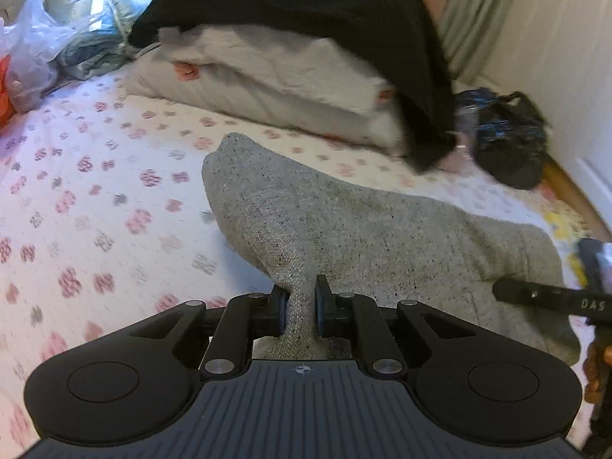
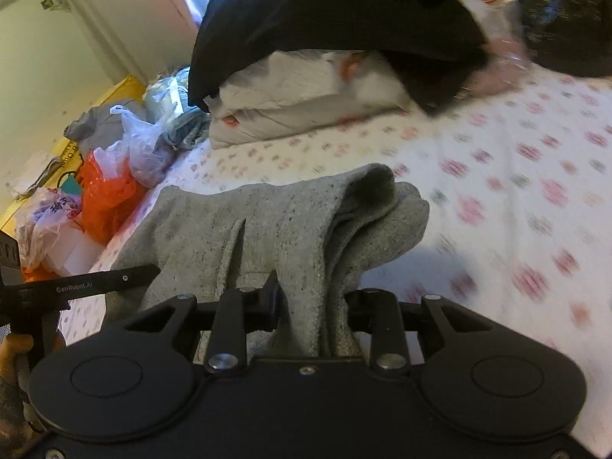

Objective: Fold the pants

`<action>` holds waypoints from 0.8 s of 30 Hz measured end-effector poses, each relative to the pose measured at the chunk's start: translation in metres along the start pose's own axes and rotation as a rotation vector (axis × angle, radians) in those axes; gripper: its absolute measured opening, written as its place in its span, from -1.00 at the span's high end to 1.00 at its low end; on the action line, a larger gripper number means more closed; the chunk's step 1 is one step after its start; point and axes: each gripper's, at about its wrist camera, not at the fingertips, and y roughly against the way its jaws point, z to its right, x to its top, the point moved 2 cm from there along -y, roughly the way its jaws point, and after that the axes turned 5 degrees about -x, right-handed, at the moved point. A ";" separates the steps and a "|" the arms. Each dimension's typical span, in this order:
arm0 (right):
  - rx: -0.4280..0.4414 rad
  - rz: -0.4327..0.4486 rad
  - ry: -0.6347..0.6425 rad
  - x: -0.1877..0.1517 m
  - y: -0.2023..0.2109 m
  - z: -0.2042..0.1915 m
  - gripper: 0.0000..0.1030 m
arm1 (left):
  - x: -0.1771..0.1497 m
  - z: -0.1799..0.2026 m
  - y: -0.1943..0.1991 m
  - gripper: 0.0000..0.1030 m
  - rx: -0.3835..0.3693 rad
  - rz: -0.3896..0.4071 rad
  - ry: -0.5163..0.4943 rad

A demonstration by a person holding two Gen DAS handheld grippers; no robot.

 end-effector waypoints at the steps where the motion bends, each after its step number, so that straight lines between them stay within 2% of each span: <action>1: 0.005 -0.012 0.005 0.008 -0.016 -0.002 0.23 | 0.001 -0.008 -0.009 0.74 0.006 -0.014 0.019; 5: -0.007 -0.072 0.024 0.018 -0.071 -0.004 0.23 | -0.011 -0.047 -0.048 0.70 0.036 -0.084 0.106; 8: -0.038 -0.123 0.028 0.009 -0.102 0.005 0.10 | -0.027 -0.070 -0.059 0.29 0.033 -0.090 0.181; 10: -0.068 -0.128 0.008 0.001 -0.111 0.020 -0.32 | -0.032 -0.076 -0.054 0.20 0.017 -0.062 0.210; 11: -0.074 -0.111 -0.004 -0.003 -0.111 0.026 -0.42 | -0.032 -0.075 -0.049 0.03 0.025 -0.063 0.205; 12: -0.071 -0.091 -0.007 -0.004 -0.107 0.030 -0.66 | -0.031 -0.073 -0.047 -0.23 0.037 -0.066 0.193; 13: -0.085 -0.074 -0.004 -0.006 -0.103 0.032 -0.89 | -0.031 -0.070 -0.045 -0.36 0.056 -0.070 0.178; 14: -0.112 -0.067 0.000 -0.007 -0.100 0.033 -0.98 | -0.030 -0.067 -0.043 -0.46 0.089 -0.073 0.164; 17: -0.174 -0.035 -0.023 -0.007 -0.084 0.037 -1.00 | -0.031 -0.058 -0.028 -0.47 0.182 -0.034 0.137; 20: -0.224 0.010 -0.022 -0.003 -0.060 0.033 -1.00 | -0.032 -0.048 -0.009 -0.64 0.241 -0.015 0.123; 23: -0.286 0.028 0.043 -0.003 -0.038 0.013 -1.00 | -0.037 -0.031 0.011 -0.86 0.260 -0.002 0.085; 24: -0.302 0.041 0.074 -0.006 -0.029 0.003 -1.00 | -0.038 -0.025 0.015 -0.88 0.266 -0.003 0.080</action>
